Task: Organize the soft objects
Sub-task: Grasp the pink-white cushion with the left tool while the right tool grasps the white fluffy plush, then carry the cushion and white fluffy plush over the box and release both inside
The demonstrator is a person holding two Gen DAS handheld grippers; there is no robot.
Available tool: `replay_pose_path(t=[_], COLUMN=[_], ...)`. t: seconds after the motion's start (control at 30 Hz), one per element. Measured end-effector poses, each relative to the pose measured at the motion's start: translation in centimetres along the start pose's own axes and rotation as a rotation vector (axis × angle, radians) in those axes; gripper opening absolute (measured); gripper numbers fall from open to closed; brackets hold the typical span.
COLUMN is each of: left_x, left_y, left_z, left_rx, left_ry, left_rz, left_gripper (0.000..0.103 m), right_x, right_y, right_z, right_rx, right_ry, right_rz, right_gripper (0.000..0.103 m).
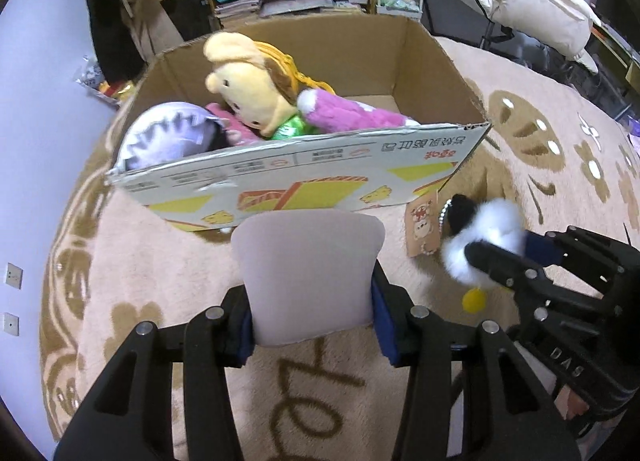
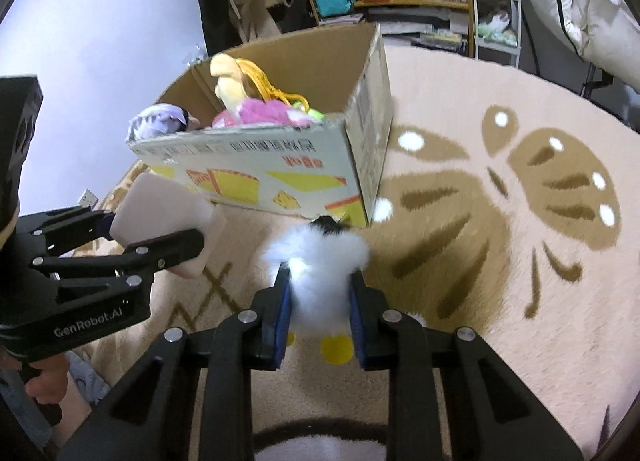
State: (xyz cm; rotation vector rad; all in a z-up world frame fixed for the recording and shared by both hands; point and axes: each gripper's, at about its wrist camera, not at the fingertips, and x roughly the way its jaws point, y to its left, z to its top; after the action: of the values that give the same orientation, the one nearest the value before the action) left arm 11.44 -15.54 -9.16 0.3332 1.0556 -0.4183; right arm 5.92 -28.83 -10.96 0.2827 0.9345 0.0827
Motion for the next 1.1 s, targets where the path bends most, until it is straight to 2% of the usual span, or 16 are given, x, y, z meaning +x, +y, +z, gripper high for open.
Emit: replay_pose_path(t=[0.2, 0.3, 0.37, 0.4, 0.43, 0.7, 0.77, 0.9, 1.1], left_x=[-2.5, -3.8, -4.6, -5.1, -5.3, -7.4, -7.6, -7.8, -8.3], left_y=[1.5, 2.0, 2.2, 2.4, 2.5, 4.2, 4.5, 5.0, 5.2], left_z=[-1.1, -1.4, -1.5, -1.6, -1.7, -2.8, -3.1, -3.6, -3.8], left_rx=[-0.034, -0.046, -0.057, -0.061, -0.065, -0.121, -0.133, -0.144, -0.156], left_ry=[-0.038, -0.061, -0.080, -0.092, -0.097, -0.126, -0.129, -0.131, -0.142], left_rz=[0.018, 0.026, 0.037, 0.046, 0.051, 0.081, 0.087, 0.099, 0.107], left_gripper=[0.041, 0.040, 0.039, 0.039, 0.039, 0.040, 0.040, 0.040, 0.040], right_x=[-2.0, -3.2, -3.9, -4.1, -4.2, -3.4, -2.8, -1.2, 0.8], right_y=[1.0, 1.5, 2.0, 2.2, 2.3, 1.6, 1.5, 0.7, 0.7], right_z=[0.0, 0.0, 0.1, 0.2, 0.1, -0.6, -0.8, -1.2, -1.7], right_rx=[-0.013, 0.003, -0.007, -0.019, -0.025, 0.019, 0.032, 0.079, 0.085], right_ry=[-0.055, -0.084, -0.107, -0.116, -0.114, -0.039, -0.009, 0.061, 0.141], right_rz=[0.010, 0.031, 0.037, 0.036, 0.037, 0.054, 0.039, 0.033, 0.027], right_gripper=[0.026, 0.016, 0.015, 0.008, 0.003, 0.004, 0.009, 0.040, 0.043])
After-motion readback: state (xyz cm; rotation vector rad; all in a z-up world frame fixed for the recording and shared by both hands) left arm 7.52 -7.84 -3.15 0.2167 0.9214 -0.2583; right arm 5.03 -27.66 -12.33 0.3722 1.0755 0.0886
